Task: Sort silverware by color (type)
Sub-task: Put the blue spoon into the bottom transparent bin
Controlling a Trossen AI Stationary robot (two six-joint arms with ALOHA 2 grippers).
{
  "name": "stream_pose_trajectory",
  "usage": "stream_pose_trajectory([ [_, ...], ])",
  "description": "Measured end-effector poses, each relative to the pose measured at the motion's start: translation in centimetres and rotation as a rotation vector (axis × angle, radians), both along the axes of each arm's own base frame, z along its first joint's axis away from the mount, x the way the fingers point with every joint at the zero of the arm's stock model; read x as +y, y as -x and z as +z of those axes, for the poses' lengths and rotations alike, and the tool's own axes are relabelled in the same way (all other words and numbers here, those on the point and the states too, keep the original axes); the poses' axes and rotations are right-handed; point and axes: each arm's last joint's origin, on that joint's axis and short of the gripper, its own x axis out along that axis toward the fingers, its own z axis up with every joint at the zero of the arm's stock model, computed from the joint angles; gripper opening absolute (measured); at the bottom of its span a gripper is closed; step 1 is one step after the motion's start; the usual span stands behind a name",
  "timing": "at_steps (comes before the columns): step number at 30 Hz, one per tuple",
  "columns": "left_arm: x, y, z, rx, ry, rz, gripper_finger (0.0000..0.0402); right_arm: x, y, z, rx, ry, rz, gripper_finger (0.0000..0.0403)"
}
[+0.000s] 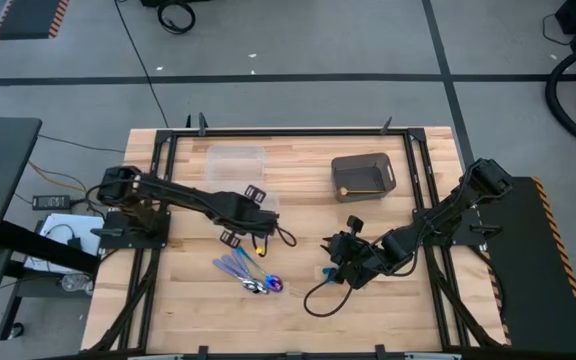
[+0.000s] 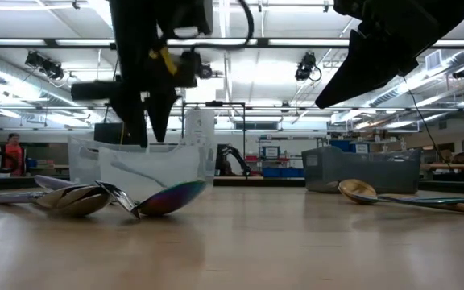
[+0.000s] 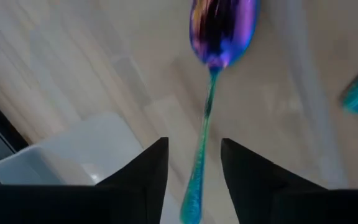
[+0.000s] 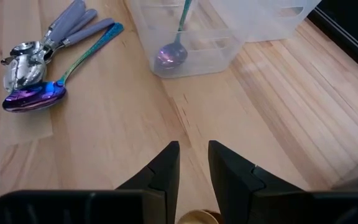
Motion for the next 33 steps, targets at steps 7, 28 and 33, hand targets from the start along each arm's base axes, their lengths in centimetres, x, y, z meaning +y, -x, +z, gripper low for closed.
stream_pose_trajectory([
  [7, -1.9, 0.2, 2.7, -0.193, 0.233, -0.002, 0.0146, 0.0, 0.0, 0.0, 0.0, 0.0, 0.0, 0.0095],
  [28, -8.0, -1.9, -2.5, -0.136, 0.382, -0.155, 0.0144, 0.0, 0.0, -0.1, 0.009, 0.011, 0.005, 0.0095],
  [33, -8.8, -2.0, -4.4, -0.08, 0.372, -0.165, 0.0144, 0.0, 0.0, -0.1, 0.01, 0.011, 0.005, 0.0095],
])
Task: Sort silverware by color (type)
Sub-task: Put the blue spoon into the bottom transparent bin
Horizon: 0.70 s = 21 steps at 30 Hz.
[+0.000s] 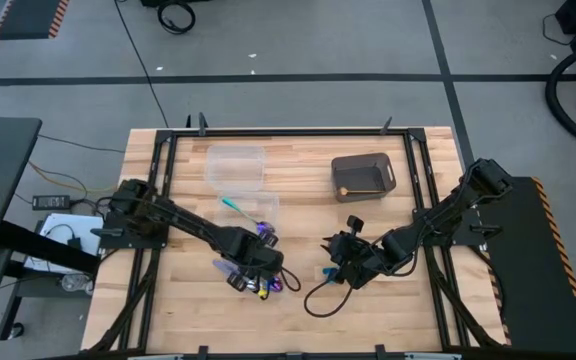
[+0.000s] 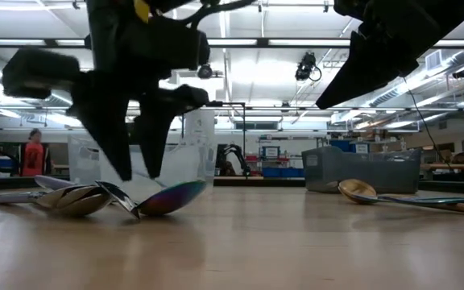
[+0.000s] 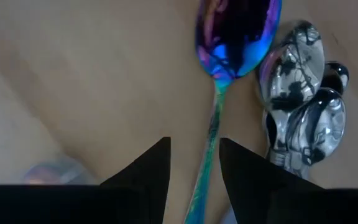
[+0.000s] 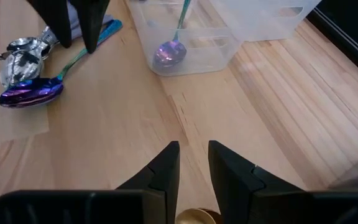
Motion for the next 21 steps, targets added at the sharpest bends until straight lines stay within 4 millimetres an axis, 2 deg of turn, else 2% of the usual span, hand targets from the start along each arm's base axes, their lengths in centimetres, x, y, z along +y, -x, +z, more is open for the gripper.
stream_pose_trajectory([
  [10, -1.2, -0.1, -2.6, 0.065, -0.027, 0.0, 0.0133, 0.0, 0.0, 0.0, 0.0, -0.001, 0.0, 0.0095],
  [13, -1.1, -0.2, -2.8, 0.078, -0.012, 0.0, 0.0102, 0.0, 0.0, 0.0, -0.001, -0.001, 0.0, 0.0095],
  [18, -0.7, -0.3, -2.9, 0.085, -0.003, 0.004, 0.0021, 0.0, 0.0, 0.0, -0.002, -0.002, 0.0, 0.0095],
  [21, -0.6, -0.3, -2.9, 0.087, -0.005, 0.006, 0.0017, 0.0, 0.0, 0.0, -0.003, -0.003, 0.0, 0.0095],
])
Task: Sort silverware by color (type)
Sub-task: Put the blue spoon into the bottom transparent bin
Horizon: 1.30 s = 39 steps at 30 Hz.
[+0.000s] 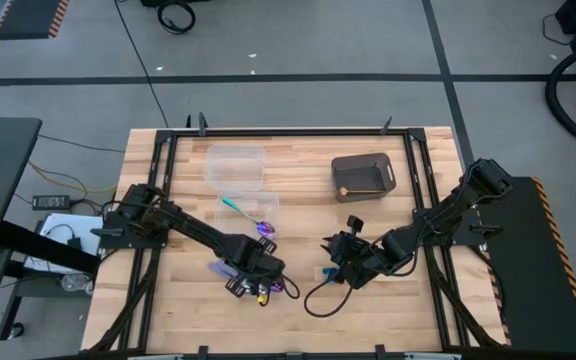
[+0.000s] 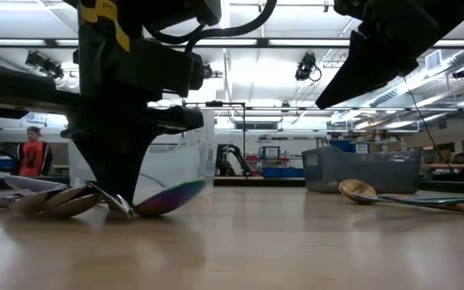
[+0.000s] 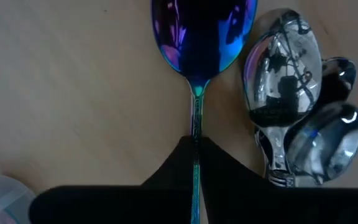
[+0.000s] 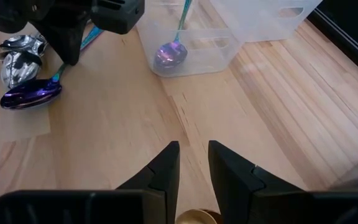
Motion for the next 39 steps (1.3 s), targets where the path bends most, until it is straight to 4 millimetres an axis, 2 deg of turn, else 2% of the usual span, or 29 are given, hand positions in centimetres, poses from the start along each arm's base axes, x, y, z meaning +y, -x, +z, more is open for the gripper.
stream_pose_trajectory([
  [20, 0.3, 0.1, 1.0, -0.016, -0.058, 0.003, 0.0016, 0.0, 0.0, 0.0, -0.002, -0.001, 0.001, 0.0095],
  [26, 0.4, -0.2, 2.2, -0.006, -0.126, -0.004, 0.0016, 0.0, 0.0, 0.0, -0.001, -0.002, 0.001, 0.0095],
  [34, 0.5, -0.8, 4.5, -0.004, -0.126, 0.004, 0.0016, 0.0, 0.0, 0.0, -0.001, -0.002, 0.002, 0.0095],
  [39, 0.5, -0.4, 6.2, 0.008, -0.121, 0.033, 0.0015, 0.0, 0.0, 0.0, 0.002, -0.001, 0.002, 0.0095],
])
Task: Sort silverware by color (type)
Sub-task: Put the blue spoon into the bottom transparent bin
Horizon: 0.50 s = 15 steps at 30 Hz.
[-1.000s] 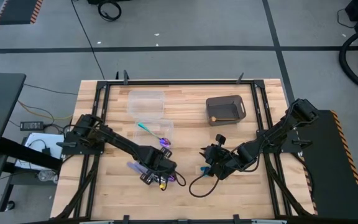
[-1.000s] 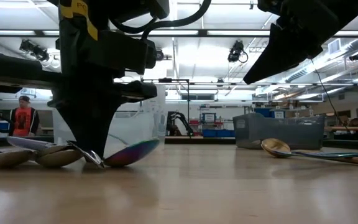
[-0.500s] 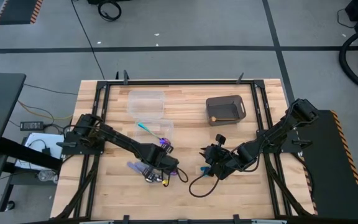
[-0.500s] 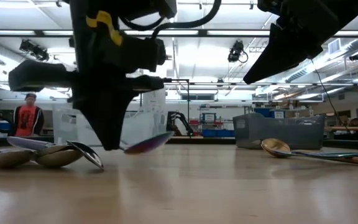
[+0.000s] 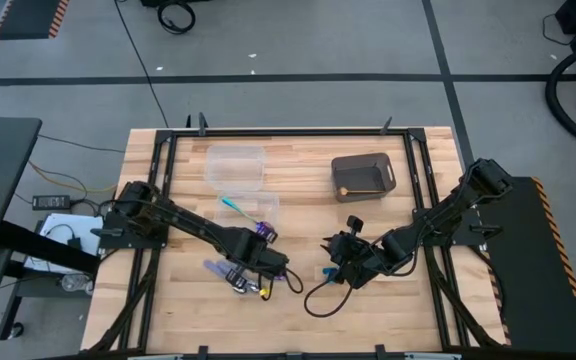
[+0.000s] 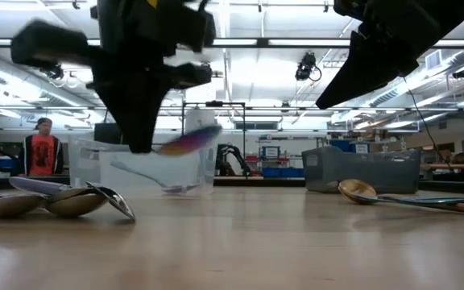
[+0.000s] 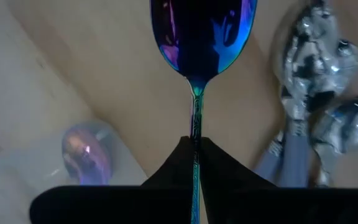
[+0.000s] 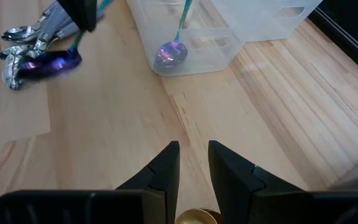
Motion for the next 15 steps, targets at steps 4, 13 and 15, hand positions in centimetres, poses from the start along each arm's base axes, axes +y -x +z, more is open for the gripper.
stream_pose_trajectory([
  [4, 0.2, 0.7, 1.8, -0.026, 0.008, 0.025, 0.0015, 0.0, 0.1, -0.2, -0.003, -0.002, 0.0, 0.0095],
  [13, 1.0, 2.4, 5.5, -0.102, 0.017, 0.068, 0.0015, -0.1, 0.2, -0.6, -0.014, -0.011, 0.001, 0.0095],
  [15, 1.3, 2.7, 6.1, -0.118, 0.013, 0.078, 0.0015, -0.1, 0.1, -0.6, -0.014, -0.014, 0.009, 0.0095],
])
